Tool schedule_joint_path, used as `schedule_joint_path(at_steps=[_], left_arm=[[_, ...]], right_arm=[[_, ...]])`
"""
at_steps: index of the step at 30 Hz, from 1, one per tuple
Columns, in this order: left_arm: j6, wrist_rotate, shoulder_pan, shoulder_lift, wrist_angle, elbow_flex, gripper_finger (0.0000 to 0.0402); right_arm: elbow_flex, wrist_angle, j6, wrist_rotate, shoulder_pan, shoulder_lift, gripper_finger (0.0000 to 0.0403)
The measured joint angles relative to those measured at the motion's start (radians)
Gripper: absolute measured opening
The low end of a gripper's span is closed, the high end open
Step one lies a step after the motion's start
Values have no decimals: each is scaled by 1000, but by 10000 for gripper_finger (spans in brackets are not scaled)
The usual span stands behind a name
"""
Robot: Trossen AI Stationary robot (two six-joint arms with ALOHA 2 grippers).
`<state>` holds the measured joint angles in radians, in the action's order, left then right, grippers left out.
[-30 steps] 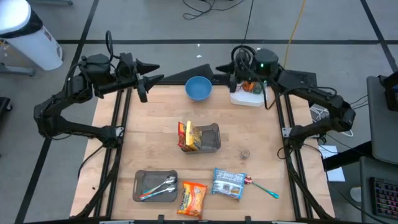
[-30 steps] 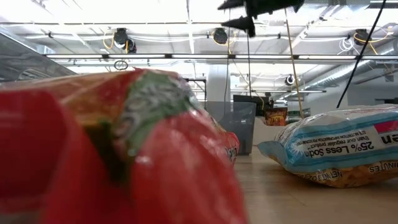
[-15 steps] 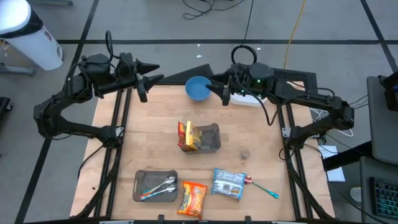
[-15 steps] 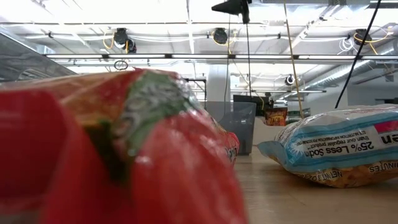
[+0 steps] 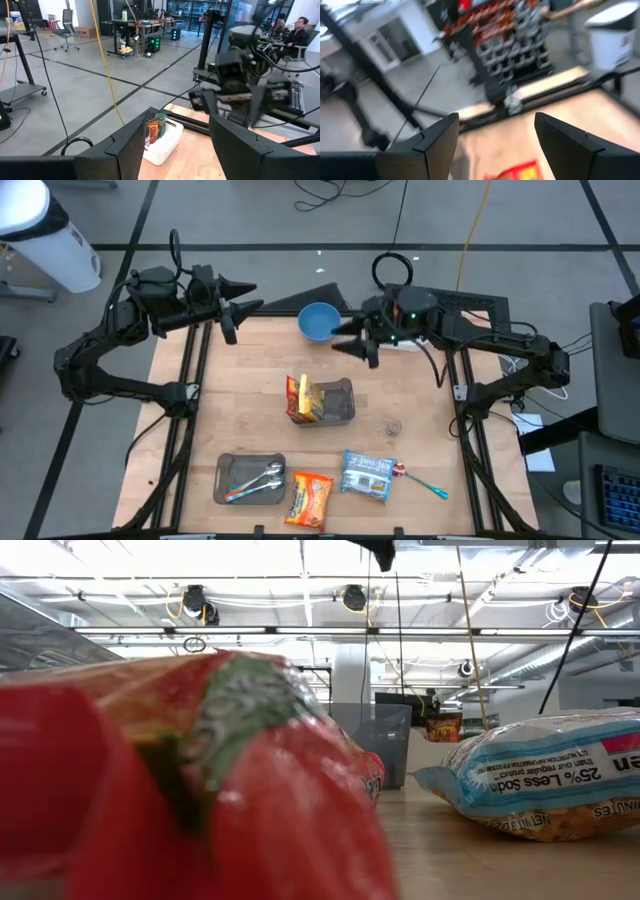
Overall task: Pick & Place Food Item
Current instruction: Put the brown seasoning bottle into the top white bin
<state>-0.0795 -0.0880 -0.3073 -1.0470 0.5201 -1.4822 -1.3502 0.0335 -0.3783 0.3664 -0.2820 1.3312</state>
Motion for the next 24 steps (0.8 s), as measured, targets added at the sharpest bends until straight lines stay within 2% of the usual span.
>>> schedule_joint_path(at_steps=[5, 13, 17, 24], left_arm=[[0, 0, 0, 0, 0, 0, 223], [0, 0, 0, 0, 0, 0, 223], [0, 0, 0, 0, 0, 0, 223], [0, 0, 0, 0, 0, 0, 223]], right_arm=[[0, 69, 31, 4, 39, -5, 254], [0, 86, 31, 6, 107, -14, 254], [0, 40, 10, 4, 138, -16, 254], [1, -108, -148, 3, 164, -16, 254]])
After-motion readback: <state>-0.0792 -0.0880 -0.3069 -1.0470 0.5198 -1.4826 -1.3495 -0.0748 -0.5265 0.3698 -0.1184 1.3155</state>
